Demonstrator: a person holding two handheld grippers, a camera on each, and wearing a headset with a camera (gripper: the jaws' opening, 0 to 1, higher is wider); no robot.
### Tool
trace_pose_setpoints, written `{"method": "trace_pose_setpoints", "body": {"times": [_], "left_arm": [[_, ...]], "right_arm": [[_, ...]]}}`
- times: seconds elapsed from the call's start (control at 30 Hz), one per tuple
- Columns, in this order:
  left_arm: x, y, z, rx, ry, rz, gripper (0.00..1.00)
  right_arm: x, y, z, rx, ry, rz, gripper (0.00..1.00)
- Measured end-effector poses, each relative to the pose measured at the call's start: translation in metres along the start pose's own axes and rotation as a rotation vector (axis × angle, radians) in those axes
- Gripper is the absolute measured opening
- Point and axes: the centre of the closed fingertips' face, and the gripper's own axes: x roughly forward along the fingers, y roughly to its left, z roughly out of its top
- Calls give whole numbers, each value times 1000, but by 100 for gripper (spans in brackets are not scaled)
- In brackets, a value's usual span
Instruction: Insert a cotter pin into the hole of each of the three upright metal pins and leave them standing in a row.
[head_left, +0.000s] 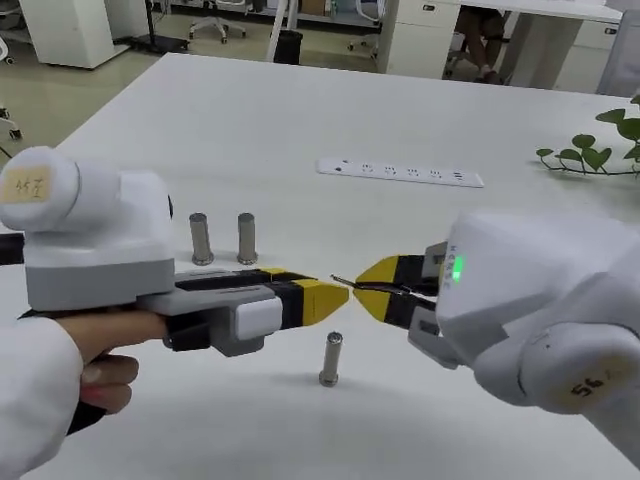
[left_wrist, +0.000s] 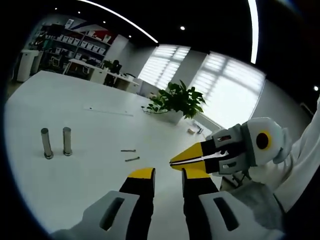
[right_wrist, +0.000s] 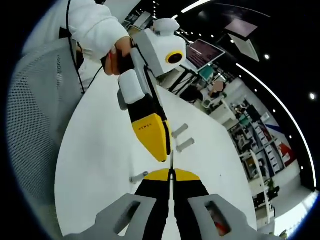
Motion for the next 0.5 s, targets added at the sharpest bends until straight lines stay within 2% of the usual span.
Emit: {"method": "trace_pose_setpoints", "body": {"times": [0.5], "left_arm": [[1, -4, -2, -18, -2, -13, 8]], "right_arm": [[2, 7, 7, -31, -20, 17, 0]]}}
